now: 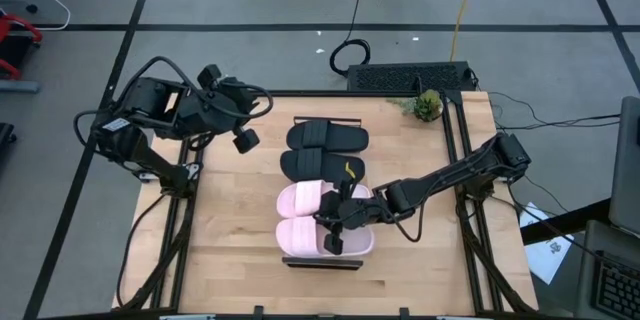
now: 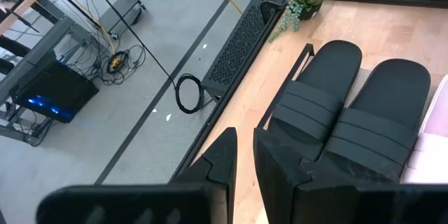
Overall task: Pick and place slides into the shelf
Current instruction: Put the pink slide on the shelf
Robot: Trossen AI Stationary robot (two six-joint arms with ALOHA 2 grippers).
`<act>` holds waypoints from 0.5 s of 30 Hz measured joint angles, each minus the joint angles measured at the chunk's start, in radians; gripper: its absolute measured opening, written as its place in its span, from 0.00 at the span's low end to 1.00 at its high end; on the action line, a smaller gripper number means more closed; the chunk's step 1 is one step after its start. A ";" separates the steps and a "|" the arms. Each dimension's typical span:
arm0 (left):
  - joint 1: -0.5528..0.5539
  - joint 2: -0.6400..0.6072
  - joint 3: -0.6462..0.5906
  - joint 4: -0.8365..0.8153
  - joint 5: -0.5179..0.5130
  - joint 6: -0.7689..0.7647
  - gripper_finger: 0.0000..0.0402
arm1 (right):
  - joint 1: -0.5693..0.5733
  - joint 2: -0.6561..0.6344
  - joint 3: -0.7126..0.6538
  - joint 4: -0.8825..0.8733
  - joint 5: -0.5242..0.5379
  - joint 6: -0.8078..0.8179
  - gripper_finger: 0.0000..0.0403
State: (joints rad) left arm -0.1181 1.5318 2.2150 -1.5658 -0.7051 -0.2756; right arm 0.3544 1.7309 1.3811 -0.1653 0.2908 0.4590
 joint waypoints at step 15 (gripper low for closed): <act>0.000 0.000 0.000 0.000 0.001 -0.001 0.13 | 0.021 -0.002 -0.048 0.050 0.062 -0.006 0.03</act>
State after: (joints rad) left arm -0.1181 1.5318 2.2150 -1.5658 -0.7040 -0.2768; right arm 0.3752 1.7294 1.3331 -0.1153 0.3525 0.4533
